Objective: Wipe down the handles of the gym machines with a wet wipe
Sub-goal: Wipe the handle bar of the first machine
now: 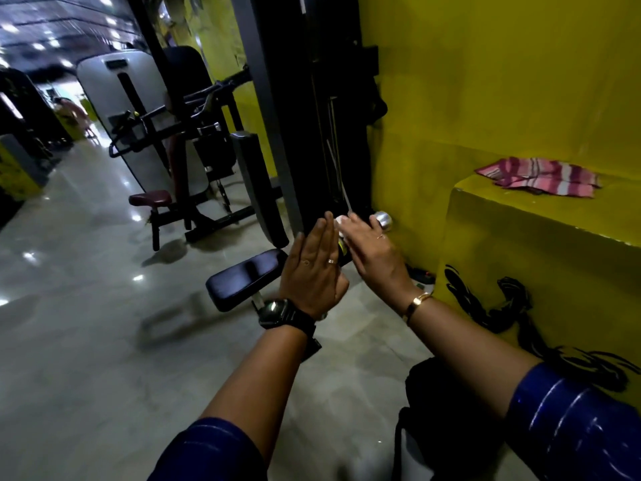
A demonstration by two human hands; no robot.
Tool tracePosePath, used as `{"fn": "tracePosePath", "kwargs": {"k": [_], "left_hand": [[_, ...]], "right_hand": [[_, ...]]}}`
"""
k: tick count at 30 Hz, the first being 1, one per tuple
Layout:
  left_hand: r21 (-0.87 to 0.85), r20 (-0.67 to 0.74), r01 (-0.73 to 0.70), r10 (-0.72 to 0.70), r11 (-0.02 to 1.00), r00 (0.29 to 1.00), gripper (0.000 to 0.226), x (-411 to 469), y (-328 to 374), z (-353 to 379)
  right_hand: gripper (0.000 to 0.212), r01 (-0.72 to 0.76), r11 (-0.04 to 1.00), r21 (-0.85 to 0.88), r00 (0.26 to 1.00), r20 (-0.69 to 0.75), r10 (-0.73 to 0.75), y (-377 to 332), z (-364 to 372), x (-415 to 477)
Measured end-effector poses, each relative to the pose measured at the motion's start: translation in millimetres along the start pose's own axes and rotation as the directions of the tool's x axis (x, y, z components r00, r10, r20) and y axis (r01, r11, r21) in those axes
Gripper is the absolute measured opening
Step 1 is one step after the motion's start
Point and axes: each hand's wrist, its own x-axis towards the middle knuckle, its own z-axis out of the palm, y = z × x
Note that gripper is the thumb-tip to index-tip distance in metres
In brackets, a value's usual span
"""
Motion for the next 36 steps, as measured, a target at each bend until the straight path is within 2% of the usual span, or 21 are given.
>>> {"fn": "tracePosePath", "kwargs": {"k": [2, 4, 7, 13, 16, 20, 23, 24, 25, 26, 27, 29, 31, 33, 34, 36], "left_hand": [[-0.059, 0.005, -0.013, 0.013, 0.998, 1.0, 0.071, 1, -2, 0], [-0.099, 0.0, -0.082, 0.083, 0.992, 0.997, 0.061, -1, -5, -2], [-0.162, -0.04, -0.232, 0.229, 0.959, 0.973, 0.056, -6, -21, -1], [-0.302, -0.188, -0.391, 0.348, 0.87, 0.919, 0.061, -9, -50, 6], [-0.312, -0.248, -0.457, 0.393, 0.833, 0.885, 0.069, -7, -66, 9], [-0.393, -0.287, -0.422, 0.327, 0.817, 0.901, 0.061, -4, -89, 17], [-0.427, -0.339, -0.479, 0.356, 0.766, 0.871, 0.062, 6, -108, 31], [-0.414, -0.355, -0.521, 0.394, 0.747, 0.848, 0.065, 10, -112, 37], [-0.398, -0.361, -0.557, 0.434, 0.729, 0.825, 0.068, 14, -115, 43], [-0.388, -0.357, -0.584, 0.468, 0.713, 0.808, 0.071, 17, -118, 50], [-0.38, -0.356, -0.601, 0.488, 0.703, 0.797, 0.075, 17, -120, 57], [-0.364, -0.363, -0.628, 0.516, 0.688, 0.776, 0.083, 14, -121, 68], [-0.378, -0.364, -0.656, 0.546, 0.654, 0.755, 0.092, 14, -124, 75], [-0.377, -0.395, -0.67, 0.544, 0.639, 0.741, 0.1, 17, -126, 80], [-0.376, -0.422, -0.681, 0.538, 0.629, 0.73, 0.099, 19, -126, 82], [-0.4, -0.485, -0.705, 0.518, 0.586, 0.705, 0.096, 23, -122, 88]], "right_hand": [[0.041, -0.006, 1.0, 0.008, 1.0, 0.009, 0.006, -6, 3, 0], [0.039, -0.099, 0.995, 0.005, 0.995, -0.022, 0.099, -7, 5, 3], [0.038, -0.256, 0.965, 0.06, 0.96, -0.106, 0.261, -25, 12, 4], [0.043, -0.441, 0.872, 0.215, 0.848, -0.22, 0.483, -84, 17, -14], [0.039, -0.566, 0.786, 0.249, 0.737, -0.274, 0.618, -107, 22, -27], [0.021, -0.629, 0.668, 0.398, 0.56, -0.365, 0.744, -137, 19, -34], [0.015, -0.566, 0.553, 0.611, 0.387, -0.395, 0.833, -143, 15, -24], [0.013, -0.535, 0.546, 0.645, 0.34, -0.427, 0.838, -143, 13, -20], [0.012, -0.517, 0.566, 0.642, 0.324, -0.466, 0.824, -145, 13, -16], [0.013, -0.511, 0.604, 0.612, 0.341, -0.501, 0.796, -147, 13, -13], [0.018, -0.505, 0.658, 0.558, 0.392, -0.531, 0.751, -151, 15, -10], [0.034, -0.479, 0.805, 0.349, 0.55, -0.595, 0.586, -158, 21, -9], [0.038, -0.371, 0.928, 0.048, 0.741, -0.586, 0.327, -153, 35, -17], [0.037, -0.198, 0.958, -0.208, 0.891, -0.445, 0.088, -144, 48, -29], [0.037, -0.137, 0.943, -0.302, 0.933, -0.359, 0.02, -139, 54, -34], [0.038, -0.095, 0.89, -0.446, 0.97, -0.243, -0.018, -130, 62, -43]]}}
